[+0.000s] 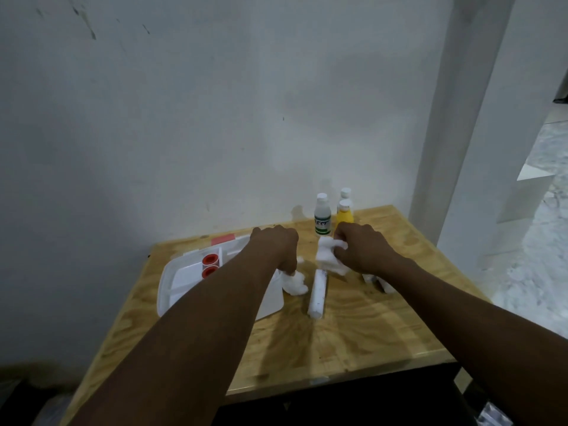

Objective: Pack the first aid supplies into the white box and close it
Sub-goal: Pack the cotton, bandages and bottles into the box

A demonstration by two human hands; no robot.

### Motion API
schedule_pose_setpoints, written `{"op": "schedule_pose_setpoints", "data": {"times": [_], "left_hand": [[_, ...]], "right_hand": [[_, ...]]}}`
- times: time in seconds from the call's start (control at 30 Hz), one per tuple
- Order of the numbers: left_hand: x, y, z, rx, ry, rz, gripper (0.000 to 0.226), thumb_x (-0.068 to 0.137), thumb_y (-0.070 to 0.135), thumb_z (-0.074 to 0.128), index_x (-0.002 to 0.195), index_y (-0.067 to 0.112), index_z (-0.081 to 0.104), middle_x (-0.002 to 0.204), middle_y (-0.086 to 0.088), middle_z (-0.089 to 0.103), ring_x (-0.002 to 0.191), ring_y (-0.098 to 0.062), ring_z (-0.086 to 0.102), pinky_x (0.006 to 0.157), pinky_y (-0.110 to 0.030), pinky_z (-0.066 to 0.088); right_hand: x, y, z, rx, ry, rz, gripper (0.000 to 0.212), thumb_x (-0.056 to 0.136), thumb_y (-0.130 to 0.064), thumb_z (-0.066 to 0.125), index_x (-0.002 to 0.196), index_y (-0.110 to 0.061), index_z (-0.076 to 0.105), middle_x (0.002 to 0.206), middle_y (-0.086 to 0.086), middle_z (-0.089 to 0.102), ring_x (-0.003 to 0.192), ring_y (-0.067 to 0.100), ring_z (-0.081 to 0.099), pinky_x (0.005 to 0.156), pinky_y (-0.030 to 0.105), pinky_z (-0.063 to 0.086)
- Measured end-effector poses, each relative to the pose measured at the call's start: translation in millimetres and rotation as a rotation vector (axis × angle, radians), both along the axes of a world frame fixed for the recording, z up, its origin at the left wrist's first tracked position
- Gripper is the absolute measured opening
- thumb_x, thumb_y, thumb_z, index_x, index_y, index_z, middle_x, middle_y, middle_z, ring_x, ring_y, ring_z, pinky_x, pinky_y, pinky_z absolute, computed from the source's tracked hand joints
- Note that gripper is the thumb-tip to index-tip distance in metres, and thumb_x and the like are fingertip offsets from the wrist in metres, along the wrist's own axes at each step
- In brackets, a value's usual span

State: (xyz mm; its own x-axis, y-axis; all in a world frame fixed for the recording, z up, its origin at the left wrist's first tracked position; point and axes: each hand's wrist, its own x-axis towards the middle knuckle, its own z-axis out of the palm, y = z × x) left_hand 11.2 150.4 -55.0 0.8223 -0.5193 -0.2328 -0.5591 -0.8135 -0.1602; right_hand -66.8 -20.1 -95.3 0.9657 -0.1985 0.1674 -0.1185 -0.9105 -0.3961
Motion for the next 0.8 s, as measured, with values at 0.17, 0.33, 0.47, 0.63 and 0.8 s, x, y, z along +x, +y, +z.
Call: {"op": "schedule_pose_setpoints", "data": {"times": [0.17,0.33,0.47,0.63,0.8], "left_hand": [[4,4,-4,-0.085,-0.004,0.000,0.043,0.078,0.033,0.076,0.117,0.020,0.063,0.116,-0.003,0.064,0.106,-0.024,0.059,0.091,-0.040,0.047],[-1,5,-5,-0.063,-0.073,-0.016,0.053,0.075,0.057,0.075,0.105,0.018,0.058,0.110,-0.004,0.063,0.105,-0.025,0.059,0.090,-0.041,0.044],[-4,2,-4,-0.001,-0.087,0.000,0.055,0.077,0.050,0.076,0.116,0.017,0.055,0.117,-0.004,0.061,0.113,-0.027,0.057,0.096,-0.046,0.038],[-2,3,-6,-0.081,-0.027,0.041,0.038,0.080,0.025,0.073,0.114,0.020,0.059,0.114,-0.004,0.061,0.113,-0.028,0.057,0.102,-0.051,0.033],[1,9,6,-0.335,0.050,0.045,0.032,0.077,0.027,0.074,0.108,0.022,0.068,0.110,0.001,0.062,0.100,-0.022,0.058,0.095,-0.043,0.047]], "right_hand": [[2,-2,9,0.139,0.017,0.020,0.022,0.088,-0.027,0.056,0.104,-0.011,0.056,0.092,0.007,0.060,0.082,0.024,0.056,0.060,0.031,0.039],[-2,3,22,0.456,0.008,0.004,0.016,0.088,-0.021,0.061,0.098,-0.009,0.060,0.087,0.009,0.066,0.075,0.022,0.063,0.059,0.029,0.046],[-5,12,19,0.590,0.114,0.035,0.010,0.088,-0.020,0.063,0.092,-0.013,0.057,0.078,0.012,0.070,0.061,0.019,0.067,0.047,0.027,0.046],[-4,17,11,0.581,0.182,0.061,0.019,0.084,-0.015,0.064,0.102,-0.009,0.061,0.080,0.013,0.070,0.059,0.015,0.065,0.046,0.022,0.046],[-6,3,19,0.739,0.173,0.005,0.029,0.086,-0.010,0.062,0.114,-0.011,0.057,0.092,0.021,0.069,0.067,0.023,0.064,0.054,0.032,0.054]]}}
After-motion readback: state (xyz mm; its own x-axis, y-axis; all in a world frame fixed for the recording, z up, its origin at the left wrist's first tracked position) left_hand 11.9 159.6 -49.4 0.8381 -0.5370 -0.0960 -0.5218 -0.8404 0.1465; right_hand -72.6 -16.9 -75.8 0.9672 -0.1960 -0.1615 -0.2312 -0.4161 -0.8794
